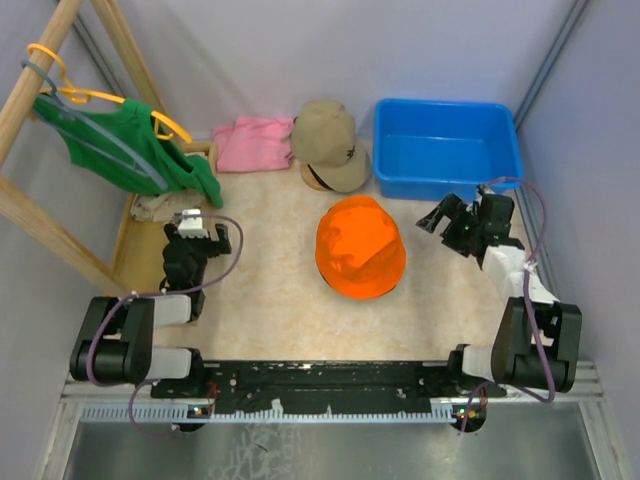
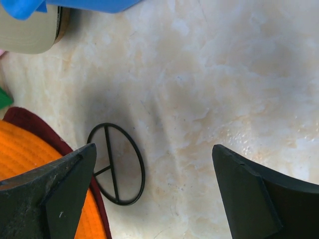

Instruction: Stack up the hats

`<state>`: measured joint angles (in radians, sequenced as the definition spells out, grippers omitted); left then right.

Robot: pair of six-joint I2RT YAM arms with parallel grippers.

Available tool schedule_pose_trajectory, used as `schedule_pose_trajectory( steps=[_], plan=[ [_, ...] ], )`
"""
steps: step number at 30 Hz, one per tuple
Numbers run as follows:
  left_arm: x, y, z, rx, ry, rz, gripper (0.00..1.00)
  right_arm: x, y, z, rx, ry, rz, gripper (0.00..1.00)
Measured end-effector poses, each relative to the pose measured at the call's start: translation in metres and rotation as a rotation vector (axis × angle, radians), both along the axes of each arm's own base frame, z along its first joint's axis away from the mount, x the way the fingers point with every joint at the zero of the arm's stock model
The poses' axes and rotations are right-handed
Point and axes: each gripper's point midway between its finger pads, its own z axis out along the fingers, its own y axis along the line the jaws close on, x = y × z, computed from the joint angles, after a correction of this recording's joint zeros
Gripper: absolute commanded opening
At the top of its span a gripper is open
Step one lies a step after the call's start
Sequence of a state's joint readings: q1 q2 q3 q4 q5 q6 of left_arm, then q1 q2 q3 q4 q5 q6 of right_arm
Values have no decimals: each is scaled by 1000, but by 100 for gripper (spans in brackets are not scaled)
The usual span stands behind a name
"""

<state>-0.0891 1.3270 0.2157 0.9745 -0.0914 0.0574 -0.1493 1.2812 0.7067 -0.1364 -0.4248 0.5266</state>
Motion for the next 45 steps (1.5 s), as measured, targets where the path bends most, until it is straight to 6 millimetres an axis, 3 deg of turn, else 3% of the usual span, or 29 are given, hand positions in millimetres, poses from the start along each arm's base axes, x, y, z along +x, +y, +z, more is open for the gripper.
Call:
schedule_pose_trajectory(
  steps=[3, 8, 11, 15, 21, 28, 33, 39, 45],
  plan=[
    [12, 2, 21, -9, -73, -13, 100, 6, -6, 1, -44, 8, -4, 99],
    [8, -11, 36, 4, -103, -96, 100, 8, -11, 2, -80, 12, -13, 99],
    [-3, -4, 24, -6, -124, -62, 100, 8, -16, 0, -101, 18, -34, 99],
    [-24, -2, -28, 11, -54, -67, 100, 10, -29, -8, -173, 30, -65, 99],
    [-13, -10, -7, 13, -130, -111, 99, 22, -35, -29, -282, -21, 32, 99],
    [-16, -9, -16, 15, -107, -113, 99, 20, -44, -57, -408, -154, 59, 99],
    [-17, -9, -19, 16, -96, -113, 99, 7, -45, -70, -468, -307, 43, 99],
    [-16, -9, -18, 17, -101, -113, 99, -15, -47, -62, -548, -498, -41, 99],
    [0, -10, -8, 17, -124, -113, 99, 11, -44, -34, -627, -575, -77, 99]
  ],
)
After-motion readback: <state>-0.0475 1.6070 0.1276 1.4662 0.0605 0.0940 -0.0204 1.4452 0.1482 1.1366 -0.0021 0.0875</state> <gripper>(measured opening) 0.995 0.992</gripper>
